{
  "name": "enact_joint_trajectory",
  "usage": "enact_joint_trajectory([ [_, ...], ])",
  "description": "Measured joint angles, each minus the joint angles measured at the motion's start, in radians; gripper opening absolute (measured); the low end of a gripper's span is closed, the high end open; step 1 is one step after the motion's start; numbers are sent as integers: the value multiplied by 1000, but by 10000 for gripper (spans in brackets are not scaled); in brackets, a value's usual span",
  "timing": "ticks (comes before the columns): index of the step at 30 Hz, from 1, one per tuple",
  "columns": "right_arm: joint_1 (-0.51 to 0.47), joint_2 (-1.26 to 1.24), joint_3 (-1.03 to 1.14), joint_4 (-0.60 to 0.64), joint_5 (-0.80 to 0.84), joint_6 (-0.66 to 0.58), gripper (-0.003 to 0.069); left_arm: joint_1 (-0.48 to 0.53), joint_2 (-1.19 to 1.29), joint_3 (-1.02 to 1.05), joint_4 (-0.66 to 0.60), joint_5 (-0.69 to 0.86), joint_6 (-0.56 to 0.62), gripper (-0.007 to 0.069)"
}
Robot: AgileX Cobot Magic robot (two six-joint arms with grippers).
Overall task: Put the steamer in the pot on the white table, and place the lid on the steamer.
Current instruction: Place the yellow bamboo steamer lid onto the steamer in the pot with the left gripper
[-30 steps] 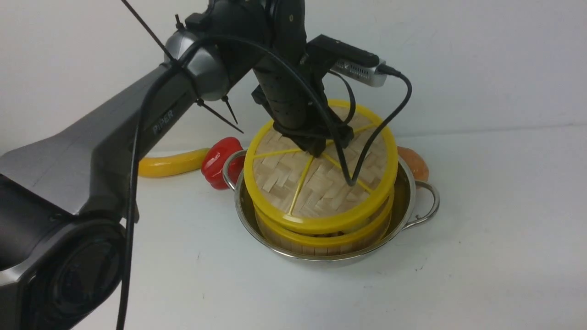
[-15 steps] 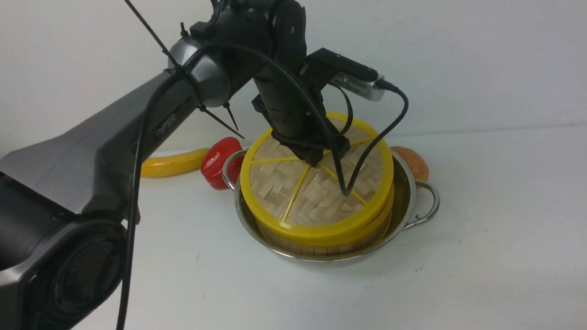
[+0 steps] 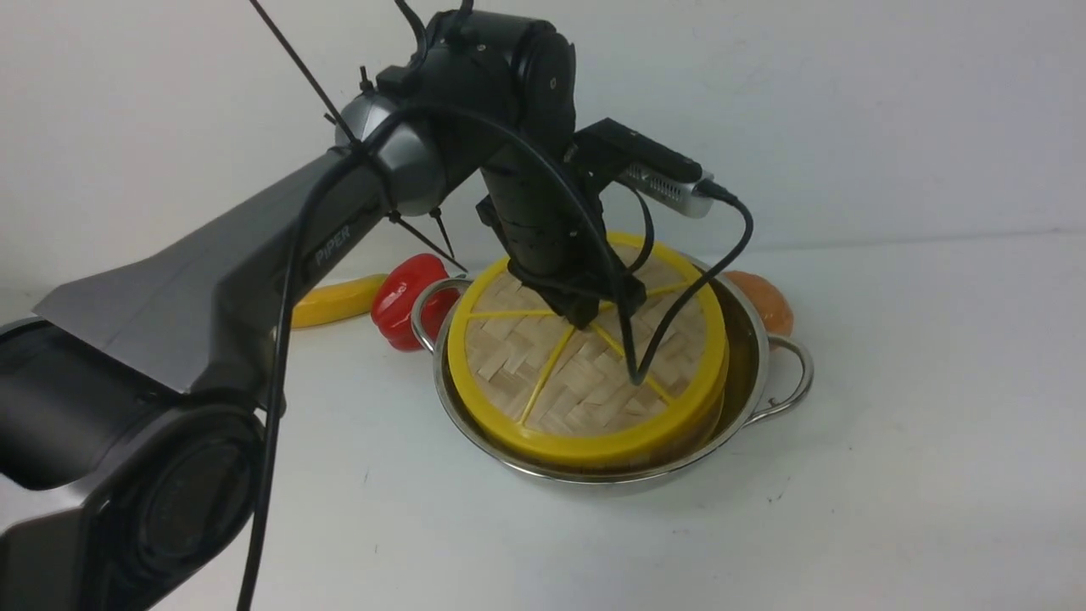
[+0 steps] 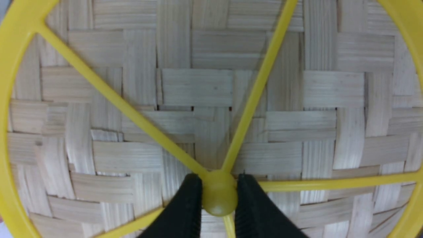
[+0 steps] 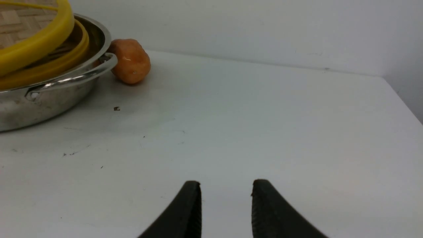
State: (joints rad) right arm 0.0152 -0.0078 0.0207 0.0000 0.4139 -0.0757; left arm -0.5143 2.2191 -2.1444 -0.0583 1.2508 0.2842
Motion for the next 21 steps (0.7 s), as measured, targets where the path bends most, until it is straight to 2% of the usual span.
enact_joint_trajectory([
  [7, 0, 0, 0, 0, 0, 0, 209, 0, 2, 0, -34, 0, 21, 119],
  [21, 0, 0, 0, 0, 0, 0, 209, 0, 2, 0, -17, -9, 45, 119],
])
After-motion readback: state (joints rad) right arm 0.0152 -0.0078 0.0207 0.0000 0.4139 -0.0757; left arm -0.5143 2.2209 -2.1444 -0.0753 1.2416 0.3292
